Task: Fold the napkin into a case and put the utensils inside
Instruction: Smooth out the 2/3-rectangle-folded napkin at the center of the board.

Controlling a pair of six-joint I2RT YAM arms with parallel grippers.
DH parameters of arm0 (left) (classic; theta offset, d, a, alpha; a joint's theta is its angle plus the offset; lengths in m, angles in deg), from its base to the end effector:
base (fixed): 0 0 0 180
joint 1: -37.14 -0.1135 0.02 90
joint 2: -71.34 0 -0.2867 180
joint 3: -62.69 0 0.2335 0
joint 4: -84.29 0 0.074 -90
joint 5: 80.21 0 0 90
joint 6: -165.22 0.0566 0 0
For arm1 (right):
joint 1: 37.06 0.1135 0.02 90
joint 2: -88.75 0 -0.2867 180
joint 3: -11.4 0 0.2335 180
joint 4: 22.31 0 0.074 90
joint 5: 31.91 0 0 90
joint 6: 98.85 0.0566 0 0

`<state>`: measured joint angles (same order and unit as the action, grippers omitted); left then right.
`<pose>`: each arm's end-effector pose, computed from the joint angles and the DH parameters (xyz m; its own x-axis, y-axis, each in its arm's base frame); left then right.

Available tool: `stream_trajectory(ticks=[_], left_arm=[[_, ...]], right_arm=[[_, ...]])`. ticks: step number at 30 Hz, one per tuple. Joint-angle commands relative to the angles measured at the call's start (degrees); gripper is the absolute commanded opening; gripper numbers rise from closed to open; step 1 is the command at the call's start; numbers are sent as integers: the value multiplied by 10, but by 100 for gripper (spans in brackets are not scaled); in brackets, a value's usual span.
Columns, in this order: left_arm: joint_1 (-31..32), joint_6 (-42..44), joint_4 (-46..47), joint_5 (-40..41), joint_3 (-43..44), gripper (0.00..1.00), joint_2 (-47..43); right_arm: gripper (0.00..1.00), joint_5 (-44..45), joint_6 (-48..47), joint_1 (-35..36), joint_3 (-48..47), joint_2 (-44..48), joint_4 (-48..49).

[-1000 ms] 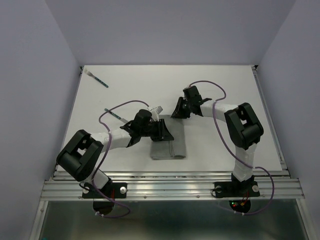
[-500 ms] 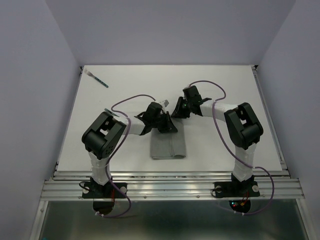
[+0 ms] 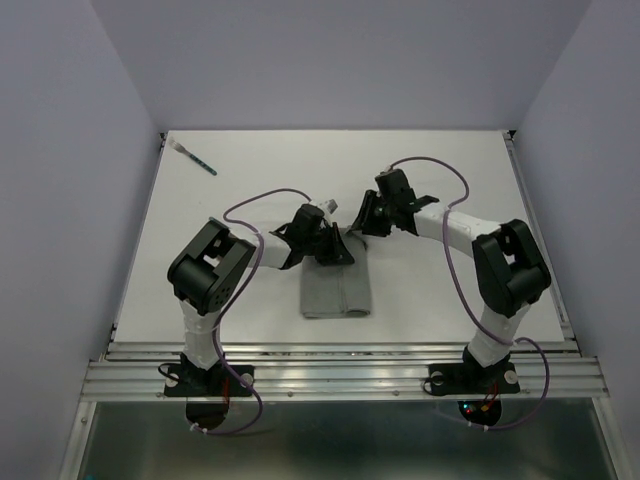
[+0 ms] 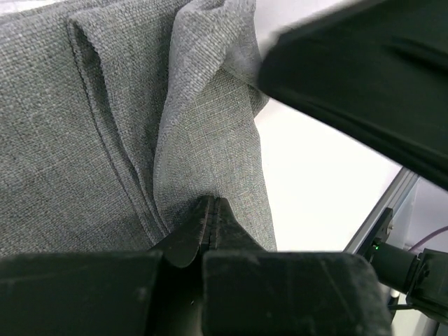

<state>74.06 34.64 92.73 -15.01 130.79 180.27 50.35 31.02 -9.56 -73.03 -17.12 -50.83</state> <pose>0.3020 -0.2566 0.1649 -0.8642 -0.0893 -0.4952 0.3506 0.5989 -0.7200 0.3508 0.1912 0.2043 -0.8638 0.2665 -0.4277 0.0252 0.8705 0.4915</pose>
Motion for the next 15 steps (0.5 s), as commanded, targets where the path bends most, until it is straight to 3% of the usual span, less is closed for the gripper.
stream_trajectory(ticks=[1, 8, 11, 15], left_arm=[[-8, 23, 4, 5, -13, 0, 0], [-12, 24, 11, -2, -24, 0, 0], [-14, 22, 15, -4, -29, 0, -1], [-15, 20, 20, -9, -31, 0, -2]], right_arm=[[44, 6, -1, 5, 48, 100, 6], [34, -43, 49, 5, 185, 167, 112], [25, -100, 69, 5, 229, 163, 195], [23, -133, 96, 5, 262, 146, 250]])
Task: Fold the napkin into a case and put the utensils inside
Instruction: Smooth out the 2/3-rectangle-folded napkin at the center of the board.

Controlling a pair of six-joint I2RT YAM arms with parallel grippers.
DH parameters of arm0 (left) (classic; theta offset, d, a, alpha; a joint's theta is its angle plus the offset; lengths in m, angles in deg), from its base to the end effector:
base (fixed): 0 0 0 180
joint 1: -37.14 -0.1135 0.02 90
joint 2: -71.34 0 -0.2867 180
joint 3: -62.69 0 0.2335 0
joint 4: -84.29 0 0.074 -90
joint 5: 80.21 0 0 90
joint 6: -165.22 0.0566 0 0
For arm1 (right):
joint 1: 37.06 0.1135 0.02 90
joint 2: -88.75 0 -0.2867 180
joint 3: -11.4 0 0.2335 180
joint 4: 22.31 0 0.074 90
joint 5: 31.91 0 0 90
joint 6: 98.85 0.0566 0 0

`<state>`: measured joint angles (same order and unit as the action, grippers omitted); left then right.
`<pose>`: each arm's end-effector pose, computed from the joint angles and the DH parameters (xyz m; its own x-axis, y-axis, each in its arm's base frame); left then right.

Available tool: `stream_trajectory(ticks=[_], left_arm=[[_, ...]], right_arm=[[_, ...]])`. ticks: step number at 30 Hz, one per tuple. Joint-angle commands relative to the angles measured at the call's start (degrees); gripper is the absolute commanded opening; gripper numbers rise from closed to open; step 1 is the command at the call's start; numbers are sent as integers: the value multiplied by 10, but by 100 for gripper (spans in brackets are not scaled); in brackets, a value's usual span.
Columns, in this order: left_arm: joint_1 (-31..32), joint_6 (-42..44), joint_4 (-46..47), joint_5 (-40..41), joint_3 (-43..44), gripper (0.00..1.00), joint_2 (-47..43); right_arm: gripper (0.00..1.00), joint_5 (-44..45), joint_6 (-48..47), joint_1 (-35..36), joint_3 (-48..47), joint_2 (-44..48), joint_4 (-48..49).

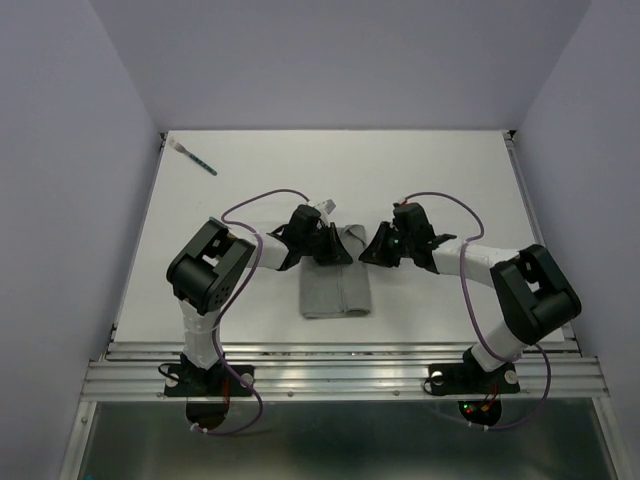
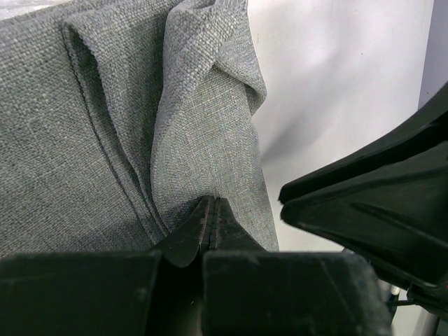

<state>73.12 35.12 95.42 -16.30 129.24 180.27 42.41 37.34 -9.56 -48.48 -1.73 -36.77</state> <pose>0.3028 -0.2506 0.1625 -0.8570 -0.0927 -0.5070 0.3659 0.5833 -0.7252 0.2716 0.1586 0.1904 -0.8777 0.3264 -0.3509 0.0281 0.7660 0.6422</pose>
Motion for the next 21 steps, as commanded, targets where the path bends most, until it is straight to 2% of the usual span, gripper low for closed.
stream_trajectory(ticks=[1, 13, 21], left_arm=[[-7, 15, -6, 3, -15, 0, -2], [-6, 6, -3, 0, -5, 0, 17], [-6, -2, -2, 7, -2, 0, 30]], right_arm=[[23, -61, 42, 5, 24, -16, 120], [22, -117, 56, 11, 118, -47, 190], [22, -118, 45, 46, 168, 11, 173]])
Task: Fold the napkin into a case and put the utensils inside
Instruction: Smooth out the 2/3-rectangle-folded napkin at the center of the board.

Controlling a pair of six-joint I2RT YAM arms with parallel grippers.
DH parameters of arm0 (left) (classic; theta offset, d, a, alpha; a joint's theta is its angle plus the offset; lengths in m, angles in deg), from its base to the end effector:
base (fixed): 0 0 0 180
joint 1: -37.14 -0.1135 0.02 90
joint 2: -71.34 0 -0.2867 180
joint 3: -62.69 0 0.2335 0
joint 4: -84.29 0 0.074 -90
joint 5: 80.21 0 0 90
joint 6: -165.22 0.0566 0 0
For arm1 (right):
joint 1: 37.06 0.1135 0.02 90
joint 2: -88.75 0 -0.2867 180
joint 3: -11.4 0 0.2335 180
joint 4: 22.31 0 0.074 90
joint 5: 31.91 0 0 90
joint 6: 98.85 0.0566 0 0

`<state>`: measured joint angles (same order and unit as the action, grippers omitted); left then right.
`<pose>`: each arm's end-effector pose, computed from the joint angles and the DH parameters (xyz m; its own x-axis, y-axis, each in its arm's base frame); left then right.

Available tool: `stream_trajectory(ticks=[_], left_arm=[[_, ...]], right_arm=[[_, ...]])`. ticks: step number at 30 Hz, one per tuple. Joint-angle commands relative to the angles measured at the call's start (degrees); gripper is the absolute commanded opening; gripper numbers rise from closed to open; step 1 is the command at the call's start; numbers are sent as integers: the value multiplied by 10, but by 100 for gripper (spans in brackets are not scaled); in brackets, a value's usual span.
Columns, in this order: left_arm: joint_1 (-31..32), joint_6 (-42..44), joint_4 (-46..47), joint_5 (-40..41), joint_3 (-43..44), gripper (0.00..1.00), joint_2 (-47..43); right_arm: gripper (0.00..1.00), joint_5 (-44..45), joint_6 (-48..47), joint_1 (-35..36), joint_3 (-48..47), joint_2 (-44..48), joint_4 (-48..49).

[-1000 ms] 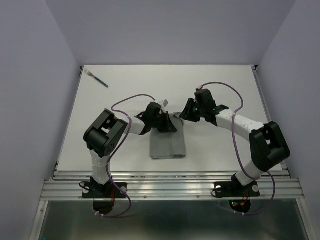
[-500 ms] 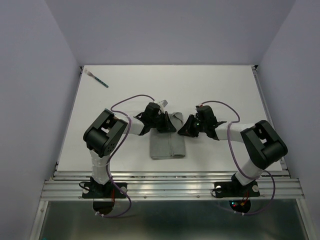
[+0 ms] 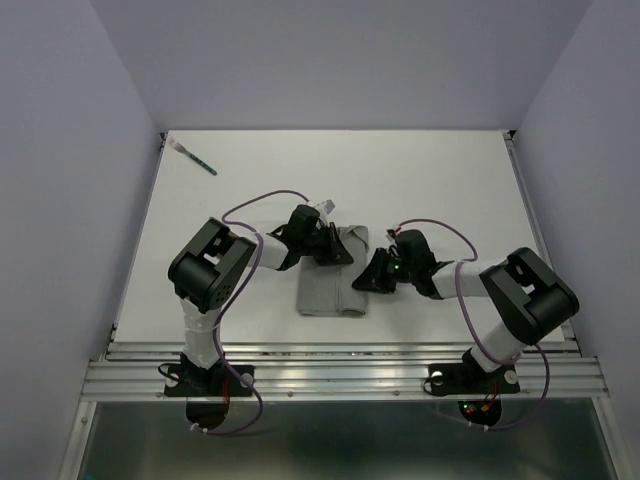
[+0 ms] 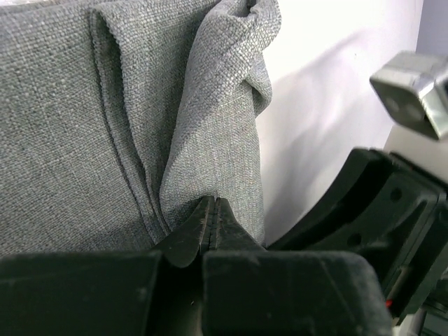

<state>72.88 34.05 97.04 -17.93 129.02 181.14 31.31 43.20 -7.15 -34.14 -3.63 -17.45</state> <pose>0.3038 -0.2511 0.1592 -0.8662 -0.0946 -0.4907 0.3606 0.5615 -0.7448 0.2336 0.1638 0.1463 -0.9365 0.2734 -0.2195 0.0049 0.6362 0.7715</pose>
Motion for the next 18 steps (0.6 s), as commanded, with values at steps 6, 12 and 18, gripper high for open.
stream_trajectory(ticks=[6, 12, 18], left_arm=[[-3, 1, -19, 26, 4, 0, 32], [-2, -1, -19, 26, 9, 0, 33], [-3, -1, -21, 26, 12, 0, 28]], right_arm=[[22, 9, -10, 51, 52, 70, -34], [21, 12, -1, 69, 74, 36, -2], [20, 45, -5, 69, 96, 14, 4]])
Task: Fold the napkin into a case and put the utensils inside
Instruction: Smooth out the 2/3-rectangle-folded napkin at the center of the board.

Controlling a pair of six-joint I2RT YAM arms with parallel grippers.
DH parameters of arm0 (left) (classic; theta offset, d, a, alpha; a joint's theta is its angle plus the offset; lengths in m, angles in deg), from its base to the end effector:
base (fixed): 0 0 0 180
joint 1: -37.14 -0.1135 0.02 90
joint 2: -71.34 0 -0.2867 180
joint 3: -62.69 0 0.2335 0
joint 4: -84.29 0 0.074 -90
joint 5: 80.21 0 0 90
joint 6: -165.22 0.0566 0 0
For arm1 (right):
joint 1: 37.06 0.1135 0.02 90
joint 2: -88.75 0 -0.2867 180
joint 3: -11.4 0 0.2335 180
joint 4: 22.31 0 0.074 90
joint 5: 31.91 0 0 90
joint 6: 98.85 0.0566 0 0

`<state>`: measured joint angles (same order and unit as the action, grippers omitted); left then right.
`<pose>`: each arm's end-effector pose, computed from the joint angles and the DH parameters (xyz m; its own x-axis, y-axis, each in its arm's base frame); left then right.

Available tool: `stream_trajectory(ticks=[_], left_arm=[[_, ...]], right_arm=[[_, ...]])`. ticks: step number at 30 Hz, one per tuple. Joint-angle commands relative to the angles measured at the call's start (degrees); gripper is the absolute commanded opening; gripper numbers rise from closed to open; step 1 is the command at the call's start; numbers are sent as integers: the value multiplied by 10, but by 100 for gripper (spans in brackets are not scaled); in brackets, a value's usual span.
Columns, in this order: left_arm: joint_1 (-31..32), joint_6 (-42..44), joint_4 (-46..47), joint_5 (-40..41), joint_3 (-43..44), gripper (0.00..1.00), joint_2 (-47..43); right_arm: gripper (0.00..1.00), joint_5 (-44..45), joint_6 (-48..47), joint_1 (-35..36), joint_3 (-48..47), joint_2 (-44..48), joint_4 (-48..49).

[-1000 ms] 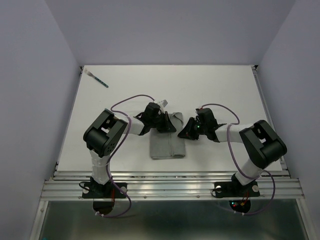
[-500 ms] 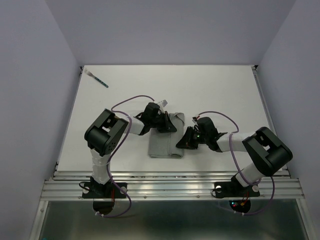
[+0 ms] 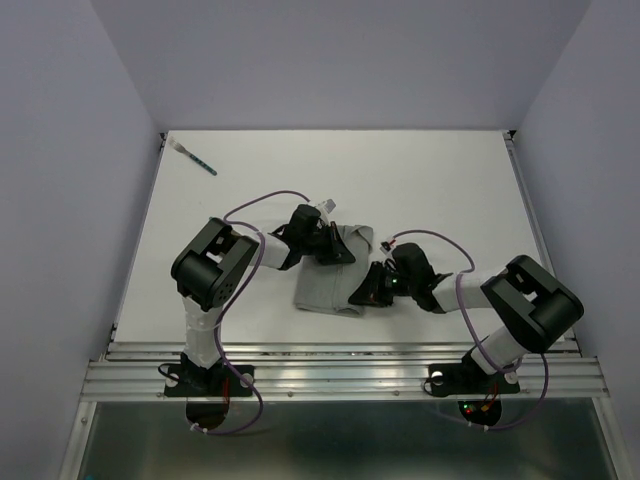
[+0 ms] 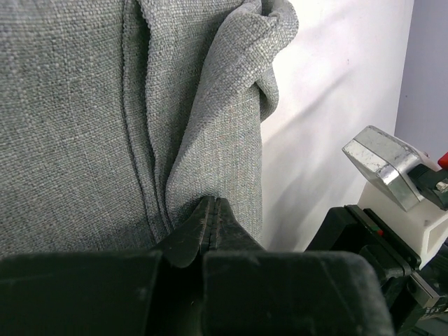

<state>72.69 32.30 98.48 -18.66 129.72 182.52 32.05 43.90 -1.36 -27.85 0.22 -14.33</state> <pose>0.3084 -0.2535 0.1564 -0.8743 -0.1111 -0.4724 0.3436 0.5459 -0.7642 0.1956 0.1712 0.1407 -0.9550 0.1945 -0.2241 -0.0528 0.6317 0.7734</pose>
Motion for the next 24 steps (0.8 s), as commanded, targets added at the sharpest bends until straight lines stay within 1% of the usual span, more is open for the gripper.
stream_trajectory(ticks=[1, 5, 7, 10, 11, 15, 17, 20, 23, 24], left_arm=[[-1, 17, -38, 33, 7, 0, 13], [-1, 15, -41, 32, 13, 0, 12], [-1, 16, -45, 34, 16, 0, 11], [-1, 21, -56, 36, 20, 0, 14], [-1, 24, -58, 37, 22, 0, 17], [0, 25, -59, 37, 21, 0, 24], [-1, 26, -60, 37, 23, 0, 26], [-1, 25, -59, 36, 27, 0, 31], [-1, 23, -60, 34, 31, 0, 32], [0, 23, -60, 34, 31, 0, 32]], right_arm=[[20, 43, -13, 11, 37, -28, -27], [19, 76, -23, 11, 50, -48, -34], [18, 79, -24, 11, 55, -42, -34], [17, 63, -25, 11, 61, -7, -33], [18, 61, -26, 11, 61, 27, -41], [18, 44, -27, 17, 59, 99, -63], [18, 31, -26, 17, 56, 111, -63], [18, 18, -22, 17, 57, 112, -50], [18, 14, -20, 17, 60, 88, -46], [18, 11, -18, 22, 68, 85, -29]])
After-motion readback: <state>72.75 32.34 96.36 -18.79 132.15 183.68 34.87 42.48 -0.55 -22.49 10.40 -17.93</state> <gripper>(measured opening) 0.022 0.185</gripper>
